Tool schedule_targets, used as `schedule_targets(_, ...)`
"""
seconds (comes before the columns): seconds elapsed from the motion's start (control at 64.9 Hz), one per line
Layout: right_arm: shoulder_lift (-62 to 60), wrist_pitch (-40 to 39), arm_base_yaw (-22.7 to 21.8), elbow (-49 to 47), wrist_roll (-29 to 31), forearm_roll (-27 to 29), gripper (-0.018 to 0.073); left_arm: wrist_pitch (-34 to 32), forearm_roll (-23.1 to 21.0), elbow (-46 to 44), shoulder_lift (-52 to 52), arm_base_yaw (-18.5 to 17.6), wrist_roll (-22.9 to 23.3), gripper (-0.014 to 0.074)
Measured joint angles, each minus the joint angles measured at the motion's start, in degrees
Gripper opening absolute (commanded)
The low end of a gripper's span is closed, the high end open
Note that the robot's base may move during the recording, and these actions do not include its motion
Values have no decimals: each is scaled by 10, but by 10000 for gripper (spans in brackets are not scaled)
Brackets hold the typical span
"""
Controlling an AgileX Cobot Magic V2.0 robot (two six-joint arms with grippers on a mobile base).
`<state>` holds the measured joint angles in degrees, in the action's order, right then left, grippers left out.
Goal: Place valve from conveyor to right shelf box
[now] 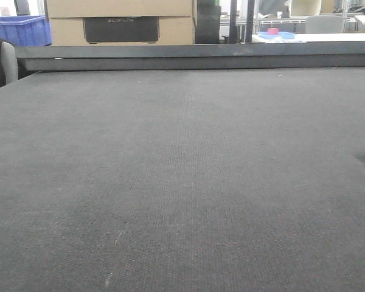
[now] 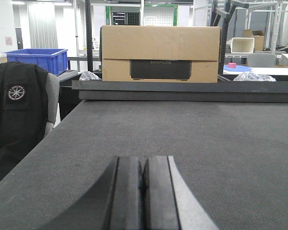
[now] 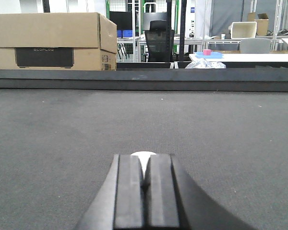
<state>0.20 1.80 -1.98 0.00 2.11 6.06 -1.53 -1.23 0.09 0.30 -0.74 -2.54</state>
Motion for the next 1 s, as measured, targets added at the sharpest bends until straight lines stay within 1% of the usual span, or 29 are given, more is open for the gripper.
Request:
schedule_targets(0.848,0,-1,0,0,0,0,-162,0,0,0,0,0,0,-111)
schedule_targets(1.002,0,-41,0,0,0,3,-162,0,0,0,0,0,0,-111)
